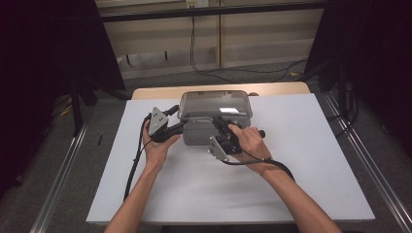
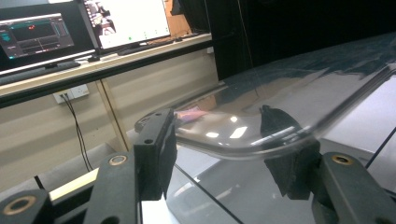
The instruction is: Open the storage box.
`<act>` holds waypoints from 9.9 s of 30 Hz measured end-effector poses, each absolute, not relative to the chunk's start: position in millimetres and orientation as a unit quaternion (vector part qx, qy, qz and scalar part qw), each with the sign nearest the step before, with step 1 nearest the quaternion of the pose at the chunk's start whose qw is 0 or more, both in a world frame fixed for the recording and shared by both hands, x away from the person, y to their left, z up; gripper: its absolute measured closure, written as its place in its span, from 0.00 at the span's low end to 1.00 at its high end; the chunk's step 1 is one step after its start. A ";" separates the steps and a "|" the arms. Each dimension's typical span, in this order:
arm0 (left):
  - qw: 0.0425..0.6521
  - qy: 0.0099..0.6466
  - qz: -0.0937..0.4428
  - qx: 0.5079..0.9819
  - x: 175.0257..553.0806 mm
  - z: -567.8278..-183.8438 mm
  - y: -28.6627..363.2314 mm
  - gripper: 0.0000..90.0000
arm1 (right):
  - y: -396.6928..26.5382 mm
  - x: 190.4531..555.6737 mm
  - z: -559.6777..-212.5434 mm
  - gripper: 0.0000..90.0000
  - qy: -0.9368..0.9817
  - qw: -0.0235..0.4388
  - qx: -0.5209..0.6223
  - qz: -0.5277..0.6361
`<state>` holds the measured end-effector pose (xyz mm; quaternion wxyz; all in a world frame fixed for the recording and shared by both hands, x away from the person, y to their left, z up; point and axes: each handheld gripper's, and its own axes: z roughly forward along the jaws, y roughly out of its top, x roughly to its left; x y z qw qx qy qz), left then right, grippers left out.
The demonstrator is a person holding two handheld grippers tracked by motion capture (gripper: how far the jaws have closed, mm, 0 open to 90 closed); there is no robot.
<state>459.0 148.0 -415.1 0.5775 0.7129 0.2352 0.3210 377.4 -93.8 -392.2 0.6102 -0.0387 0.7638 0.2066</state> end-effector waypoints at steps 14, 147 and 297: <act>0.575 0.238 0.327 0.711 459.8 -412.2 146.3 0.51 | -98.0 377.7 -390.6 0.74 0.763 0.608 -0.019 0.220; 0.580 0.216 0.310 0.722 512.1 -372.1 138.5 0.66 | -217.3 469.5 -369.1 0.72 0.707 0.392 0.264 0.526; 0.536 0.309 0.259 0.742 591.5 -397.6 133.0 0.83 | -229.3 555.6 -397.1 0.76 0.689 0.320 0.373 0.533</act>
